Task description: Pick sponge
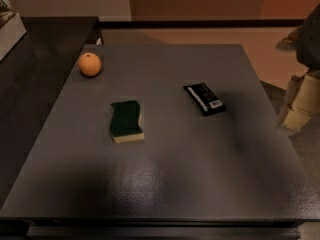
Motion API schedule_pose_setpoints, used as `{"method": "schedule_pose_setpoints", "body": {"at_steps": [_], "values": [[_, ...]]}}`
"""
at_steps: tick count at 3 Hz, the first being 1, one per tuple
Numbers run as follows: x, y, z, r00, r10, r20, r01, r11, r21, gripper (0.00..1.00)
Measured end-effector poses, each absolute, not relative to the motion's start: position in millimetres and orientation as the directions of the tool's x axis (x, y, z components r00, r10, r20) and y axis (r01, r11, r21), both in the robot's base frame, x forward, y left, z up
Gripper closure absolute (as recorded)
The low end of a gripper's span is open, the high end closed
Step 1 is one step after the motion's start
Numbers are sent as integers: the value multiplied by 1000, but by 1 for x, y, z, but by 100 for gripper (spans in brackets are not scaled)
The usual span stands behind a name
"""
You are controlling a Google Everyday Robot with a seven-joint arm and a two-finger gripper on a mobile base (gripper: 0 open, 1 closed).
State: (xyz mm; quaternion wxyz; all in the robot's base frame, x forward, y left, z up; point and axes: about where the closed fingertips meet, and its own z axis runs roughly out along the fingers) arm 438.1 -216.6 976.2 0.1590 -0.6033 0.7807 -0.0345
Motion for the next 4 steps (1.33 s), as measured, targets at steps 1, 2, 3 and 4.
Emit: {"method": "schedule_pose_setpoints", "body": {"at_steps": [1, 2, 3, 4], "values": [[438, -217, 976, -221, -953, -207, -931, 270, -246, 0], [443, -209, 977, -188, -956, -225, -937, 243, -250, 0], [454, -185, 974, -111, -961, -255, -952, 177, -251, 0], [461, -147, 965, -6, -958, -287, -967, 79, -243, 0]]}}
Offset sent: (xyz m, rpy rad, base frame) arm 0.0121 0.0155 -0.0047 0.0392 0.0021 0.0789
